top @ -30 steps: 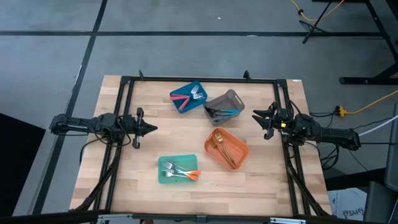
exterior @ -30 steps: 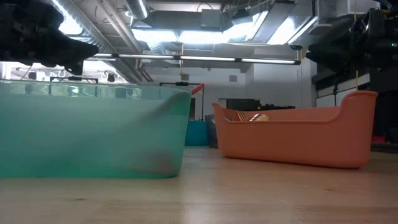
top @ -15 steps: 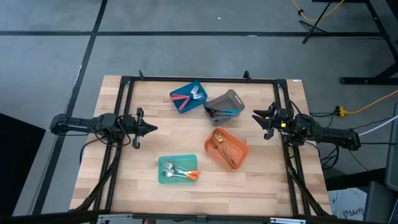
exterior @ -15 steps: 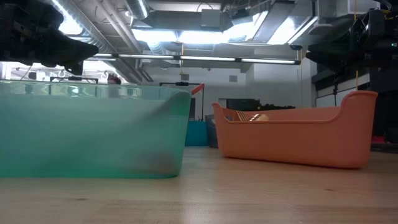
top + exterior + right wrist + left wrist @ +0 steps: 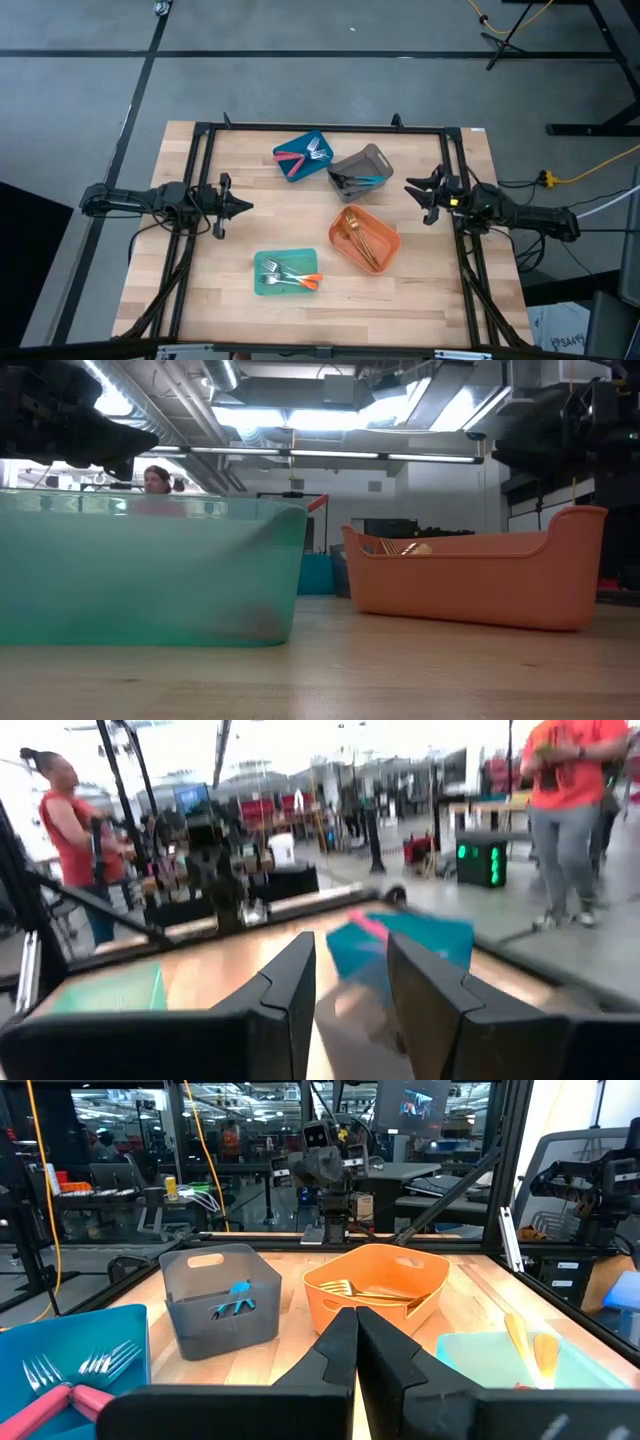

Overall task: Sort silverware by color (type)
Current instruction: Return to Home Position

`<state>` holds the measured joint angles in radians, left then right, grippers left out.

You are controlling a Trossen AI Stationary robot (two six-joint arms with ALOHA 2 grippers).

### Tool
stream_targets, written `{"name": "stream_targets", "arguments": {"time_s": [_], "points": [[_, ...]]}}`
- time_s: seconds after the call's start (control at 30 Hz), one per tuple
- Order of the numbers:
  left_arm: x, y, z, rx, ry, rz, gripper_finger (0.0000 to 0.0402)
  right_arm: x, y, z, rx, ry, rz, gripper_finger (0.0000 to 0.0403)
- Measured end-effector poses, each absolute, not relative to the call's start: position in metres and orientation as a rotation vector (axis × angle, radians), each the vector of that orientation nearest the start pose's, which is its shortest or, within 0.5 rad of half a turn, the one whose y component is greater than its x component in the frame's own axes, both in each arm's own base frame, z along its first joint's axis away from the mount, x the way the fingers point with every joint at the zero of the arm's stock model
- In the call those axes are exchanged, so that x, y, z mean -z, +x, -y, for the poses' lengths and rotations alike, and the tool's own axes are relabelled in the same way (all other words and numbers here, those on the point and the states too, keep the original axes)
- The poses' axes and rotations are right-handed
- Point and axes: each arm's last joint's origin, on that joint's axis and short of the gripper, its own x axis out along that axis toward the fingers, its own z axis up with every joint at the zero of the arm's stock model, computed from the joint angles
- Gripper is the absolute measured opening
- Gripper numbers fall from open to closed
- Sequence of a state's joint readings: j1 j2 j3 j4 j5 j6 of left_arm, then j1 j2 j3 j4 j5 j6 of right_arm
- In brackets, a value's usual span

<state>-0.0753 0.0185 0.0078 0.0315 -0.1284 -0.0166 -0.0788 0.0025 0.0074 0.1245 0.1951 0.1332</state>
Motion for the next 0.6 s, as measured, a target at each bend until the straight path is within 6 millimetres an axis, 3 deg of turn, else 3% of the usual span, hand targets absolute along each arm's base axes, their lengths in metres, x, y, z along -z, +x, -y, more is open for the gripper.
{"name": "stream_targets", "arguments": {"time_s": [0.23, 0.6], "points": [[-0.1677, 0.0981, 0.0037, -0.053, -0.019, 0.021, 0.0, -0.1693, 0.0971, 0.0116, 0.213, 0.149, 0.051, 0.0117], [-0.1677, 0.0981, 0.0037, -0.053, -0.019, 0.02, 0.0, -0.169, 0.0972, 0.0111, 0.195, 0.145, 0.046, 0.0117]]}}
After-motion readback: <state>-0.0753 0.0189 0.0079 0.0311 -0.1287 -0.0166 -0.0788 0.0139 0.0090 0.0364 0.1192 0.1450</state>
